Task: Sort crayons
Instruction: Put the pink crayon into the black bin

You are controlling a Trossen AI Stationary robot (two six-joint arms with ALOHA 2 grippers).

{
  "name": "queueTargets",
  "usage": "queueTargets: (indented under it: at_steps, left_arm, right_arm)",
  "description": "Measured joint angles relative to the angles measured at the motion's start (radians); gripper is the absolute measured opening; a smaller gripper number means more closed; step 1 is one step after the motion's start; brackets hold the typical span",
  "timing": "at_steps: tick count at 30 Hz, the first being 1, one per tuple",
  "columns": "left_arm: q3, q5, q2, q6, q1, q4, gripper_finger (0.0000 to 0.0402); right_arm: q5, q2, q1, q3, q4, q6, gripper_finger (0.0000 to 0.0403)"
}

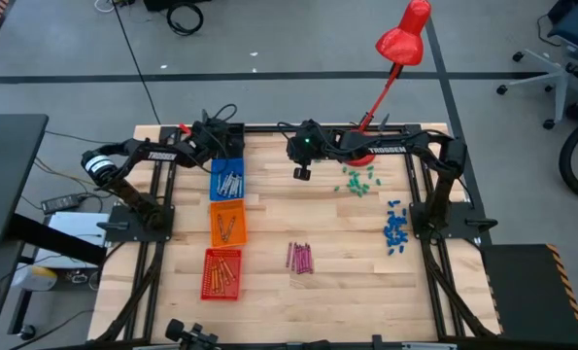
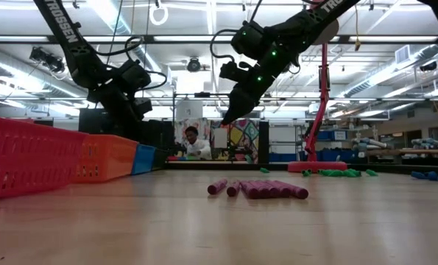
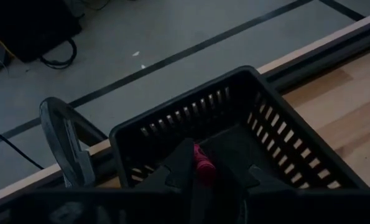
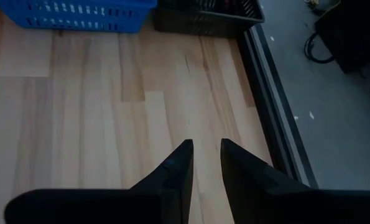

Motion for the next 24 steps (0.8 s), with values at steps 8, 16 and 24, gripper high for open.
queueTargets:
  at_steps: [8, 16, 24]
  left_arm:
    - [0.000, 0.001, 0.000, -0.021, 0.000, -0.020, 0.0085]
    - [0.000, 0.003, -0.005, -0.012, -0.003, -0.040, 0.0157]
    - [0.000, 0.003, -0.128, 0.047, -0.078, -0.054, 0.0173]
  right_arm:
    - [0.000, 0.000, 0.000, 0.000, 0.000, 0.000, 0.0086]
    - [0.000, 0.000, 0.001, 0.000, 0.001, 0.000, 0.0086]
    - [0.002, 0.000, 0.005, 0.001, -0.007, 0.052, 0.0086]
